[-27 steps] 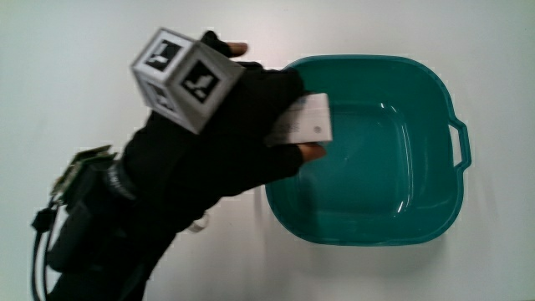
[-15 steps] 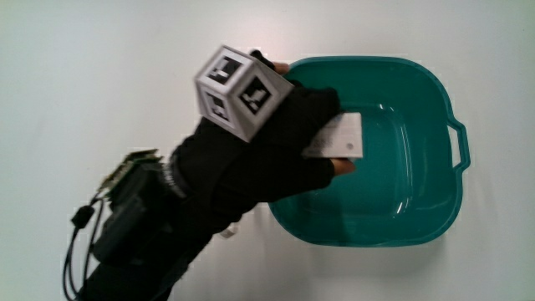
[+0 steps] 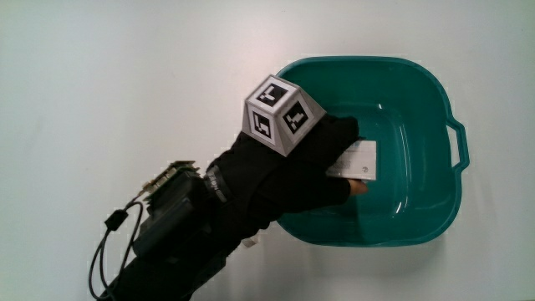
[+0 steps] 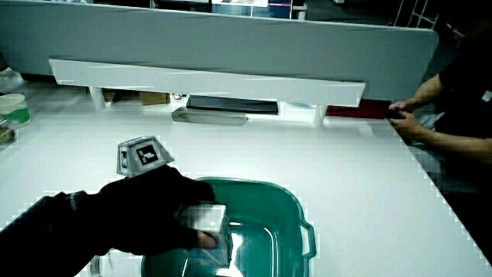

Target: Place milk

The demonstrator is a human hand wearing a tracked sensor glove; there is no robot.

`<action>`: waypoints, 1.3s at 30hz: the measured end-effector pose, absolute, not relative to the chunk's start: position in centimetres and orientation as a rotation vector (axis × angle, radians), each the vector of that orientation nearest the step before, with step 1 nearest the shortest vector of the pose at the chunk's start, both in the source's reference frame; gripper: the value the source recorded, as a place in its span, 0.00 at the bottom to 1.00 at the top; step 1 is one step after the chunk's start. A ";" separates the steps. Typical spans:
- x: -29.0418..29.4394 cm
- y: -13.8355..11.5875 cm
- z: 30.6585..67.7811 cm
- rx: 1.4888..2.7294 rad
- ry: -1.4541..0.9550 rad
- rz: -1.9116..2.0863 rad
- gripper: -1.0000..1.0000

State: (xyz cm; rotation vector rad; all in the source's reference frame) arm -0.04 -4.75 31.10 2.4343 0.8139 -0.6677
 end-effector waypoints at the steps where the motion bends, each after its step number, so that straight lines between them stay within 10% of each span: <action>1: 0.1 -4.7 31.4 2.425 0.812 -0.663 0.50; 28: 1.7 -3.7 35.2 2.333 0.784 -0.640 0.50; 39: 1.9 -3.7 35.5 2.323 0.765 -0.632 0.27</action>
